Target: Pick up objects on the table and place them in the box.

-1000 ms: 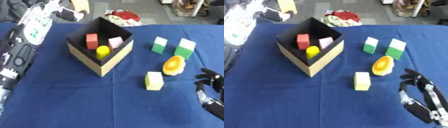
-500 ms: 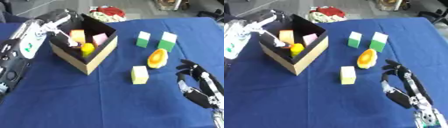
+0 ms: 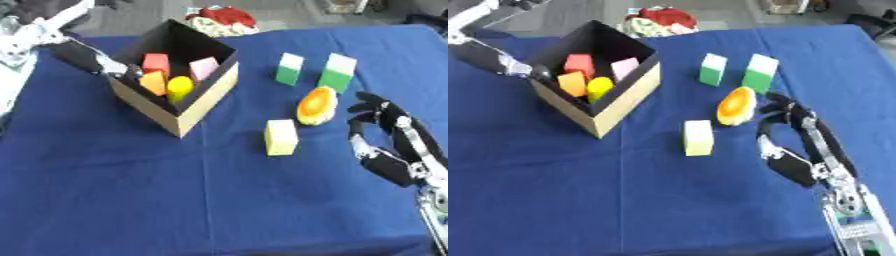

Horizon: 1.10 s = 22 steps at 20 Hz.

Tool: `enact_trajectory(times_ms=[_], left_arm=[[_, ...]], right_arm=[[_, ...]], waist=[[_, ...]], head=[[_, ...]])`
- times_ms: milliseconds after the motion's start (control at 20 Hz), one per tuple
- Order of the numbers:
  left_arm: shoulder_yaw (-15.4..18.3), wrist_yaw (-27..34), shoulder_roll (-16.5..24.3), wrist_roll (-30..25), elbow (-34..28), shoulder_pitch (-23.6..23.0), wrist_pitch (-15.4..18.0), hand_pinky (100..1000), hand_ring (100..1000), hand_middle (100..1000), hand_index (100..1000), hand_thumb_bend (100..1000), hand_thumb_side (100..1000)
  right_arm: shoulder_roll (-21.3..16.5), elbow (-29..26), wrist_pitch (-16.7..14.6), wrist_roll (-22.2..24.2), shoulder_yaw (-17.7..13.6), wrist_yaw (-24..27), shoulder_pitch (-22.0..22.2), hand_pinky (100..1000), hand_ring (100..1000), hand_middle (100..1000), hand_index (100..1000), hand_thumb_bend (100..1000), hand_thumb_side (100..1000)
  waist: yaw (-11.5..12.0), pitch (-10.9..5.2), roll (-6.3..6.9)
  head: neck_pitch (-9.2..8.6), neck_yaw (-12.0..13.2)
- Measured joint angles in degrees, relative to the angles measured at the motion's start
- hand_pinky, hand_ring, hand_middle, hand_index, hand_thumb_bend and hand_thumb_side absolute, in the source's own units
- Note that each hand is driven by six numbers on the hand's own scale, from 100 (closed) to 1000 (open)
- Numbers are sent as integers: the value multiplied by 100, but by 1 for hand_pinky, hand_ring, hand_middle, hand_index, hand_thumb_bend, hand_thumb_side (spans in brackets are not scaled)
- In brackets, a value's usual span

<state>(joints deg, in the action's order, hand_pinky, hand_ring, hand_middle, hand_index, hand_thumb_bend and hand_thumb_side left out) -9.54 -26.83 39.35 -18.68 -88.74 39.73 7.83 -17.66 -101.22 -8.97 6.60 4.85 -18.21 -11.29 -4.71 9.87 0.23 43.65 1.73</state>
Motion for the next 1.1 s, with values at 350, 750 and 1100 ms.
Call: enact_trajectory(times_ms=[350,750,1100], left_arm=[[573,1400,72,804,-1304,-1476,-715,807,693,711,842,652,495],[894,2190,-842,1211,-1579,-2776,-1206,779,651,664,820,602,511],[973,2370,-1512,1224,-1472,-3185,-1401,771,638,649,815,589,513]], right_arm=[[-839,129,-139,552,404,-135,-720,841,732,751,941,100,171],[-1576,704,-677,2517,1292,-205,-1698,929,923,880,988,360,184],[-1580,1657,-985,3854,1783,-399,-2344,945,949,898,999,415,257]], waist=[[315,-143,38],[462,-201,38],[520,-253,38]], head=[[22,-226],[23,-554],[23,-726]])
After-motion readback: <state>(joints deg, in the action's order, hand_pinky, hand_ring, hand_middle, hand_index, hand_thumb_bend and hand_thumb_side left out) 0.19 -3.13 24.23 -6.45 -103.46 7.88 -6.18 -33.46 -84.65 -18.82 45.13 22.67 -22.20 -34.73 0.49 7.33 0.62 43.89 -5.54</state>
